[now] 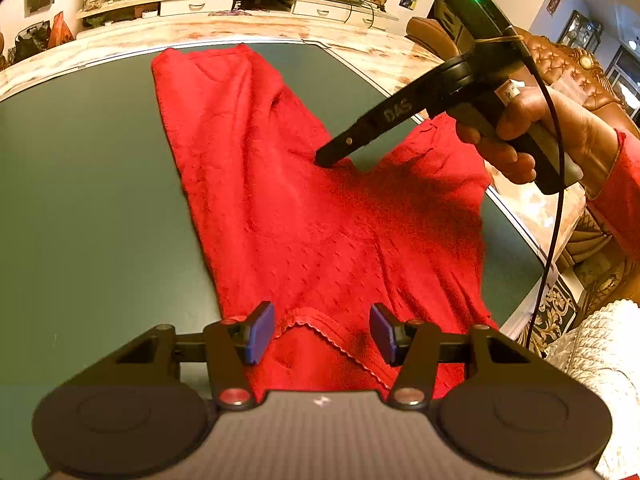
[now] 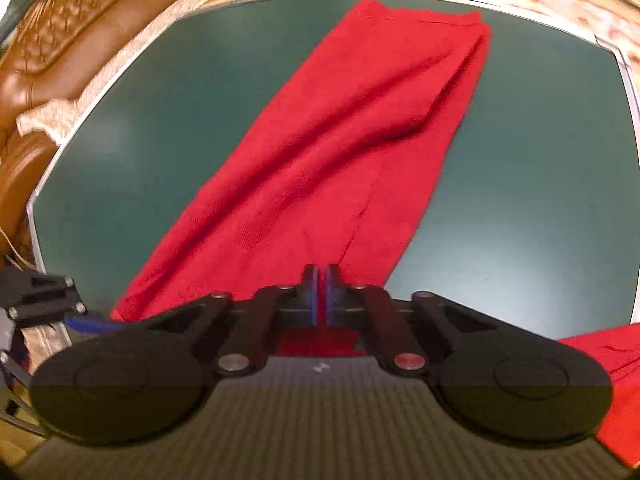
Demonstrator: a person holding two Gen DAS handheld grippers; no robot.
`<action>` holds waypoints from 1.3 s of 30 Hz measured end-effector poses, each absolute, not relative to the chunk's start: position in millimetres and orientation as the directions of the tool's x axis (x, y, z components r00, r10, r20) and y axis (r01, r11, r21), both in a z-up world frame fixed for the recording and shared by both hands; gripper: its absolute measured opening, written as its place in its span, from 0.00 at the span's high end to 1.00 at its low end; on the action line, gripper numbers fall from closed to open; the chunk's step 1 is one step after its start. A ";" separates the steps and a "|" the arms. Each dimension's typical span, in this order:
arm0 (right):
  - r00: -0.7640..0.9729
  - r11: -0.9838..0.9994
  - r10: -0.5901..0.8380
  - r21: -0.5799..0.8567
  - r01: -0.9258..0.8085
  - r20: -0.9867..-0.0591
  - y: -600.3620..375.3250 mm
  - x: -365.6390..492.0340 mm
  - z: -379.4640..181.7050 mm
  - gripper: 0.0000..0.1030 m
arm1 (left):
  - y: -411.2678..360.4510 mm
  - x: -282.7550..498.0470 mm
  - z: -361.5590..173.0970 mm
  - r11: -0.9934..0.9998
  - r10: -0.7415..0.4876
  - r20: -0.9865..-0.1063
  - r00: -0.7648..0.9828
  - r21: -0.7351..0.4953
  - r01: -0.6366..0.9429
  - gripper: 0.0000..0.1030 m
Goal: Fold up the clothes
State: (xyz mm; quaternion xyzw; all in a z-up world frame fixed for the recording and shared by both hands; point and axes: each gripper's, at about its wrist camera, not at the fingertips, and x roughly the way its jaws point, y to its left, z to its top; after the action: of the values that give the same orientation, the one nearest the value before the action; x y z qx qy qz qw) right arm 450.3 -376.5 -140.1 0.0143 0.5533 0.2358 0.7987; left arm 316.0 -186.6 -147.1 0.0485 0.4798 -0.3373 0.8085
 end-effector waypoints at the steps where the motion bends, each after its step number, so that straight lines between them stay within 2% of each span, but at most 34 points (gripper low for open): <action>1: 0.281 0.892 0.385 0.276 -0.358 -0.879 -374.9 449.2 -138.5 0.96 | -186.8 315.3 -147.2 0.767 -0.498 -0.809 0.312 -0.243 0.594 0.43; 11: 0.404 0.935 0.338 0.254 -0.247 -0.850 -387.6 413.7 -89.7 0.96 | -185.1 312.0 -148.3 0.758 -0.497 -0.813 0.304 -0.236 0.609 0.43; 18: 0.336 0.961 0.251 0.190 -0.202 -0.908 -380.9 411.1 -116.4 0.95 | -183.2 310.9 -149.9 0.751 -0.498 -0.817 0.289 -0.240 0.616 0.43; 20: 0.335 0.967 0.230 0.176 -0.183 -0.914 -379.7 415.8 -119.2 0.87 | -181.9 310.5 -149.8 0.749 -0.499 -0.818 0.287 -0.240 0.618 0.42; 22: 0.366 0.975 0.206 0.159 -0.155 -0.908 -383.3 421.0 -115.0 0.71 | -181.0 310.0 -149.4 0.746 -0.501 -0.817 0.285 -0.240 0.621 0.41; 23: 0.383 0.979 0.193 0.150 -0.140 -0.903 -385.5 424.2 -112.3 0.70 | -181.0 309.9 -149.1 0.744 -0.502 -0.817 0.284 -0.241 0.623 0.40; 26: 0.475 0.986 0.167 0.136 -0.099 -0.864 -395.8 448.6 -99.4 0.69 | -182.3 308.3 -149.4 0.739 -0.505 -0.815 0.284 -0.239 0.630 0.37; 30: 0.581 0.990 0.140 0.115 -0.079 -0.802 -406.8 527.7 -94.3 0.69 | -183.5 306.4 -149.8 0.737 -0.504 -0.816 0.285 -0.233 0.635 0.35; 35: 0.567 0.984 0.128 0.174 0.029 -0.814 -419.1 644.9 -119.3 0.69 | -181.1 308.2 -150.4 0.736 -0.513 -0.812 0.277 -0.250 0.629 0.34; 39: 0.552 0.978 0.128 0.197 0.068 -0.824 -422.3 676.2 -135.4 0.71 | -181.3 308.9 -150.6 0.732 -0.517 -0.812 0.271 -0.254 0.632 0.34</action>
State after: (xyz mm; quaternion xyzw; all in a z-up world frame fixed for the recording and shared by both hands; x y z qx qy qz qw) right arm 676.2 -422.3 -135.4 0.1033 0.4731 0.0171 0.8748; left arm 308.9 -181.3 -150.6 0.0598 0.4834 -0.3613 0.7951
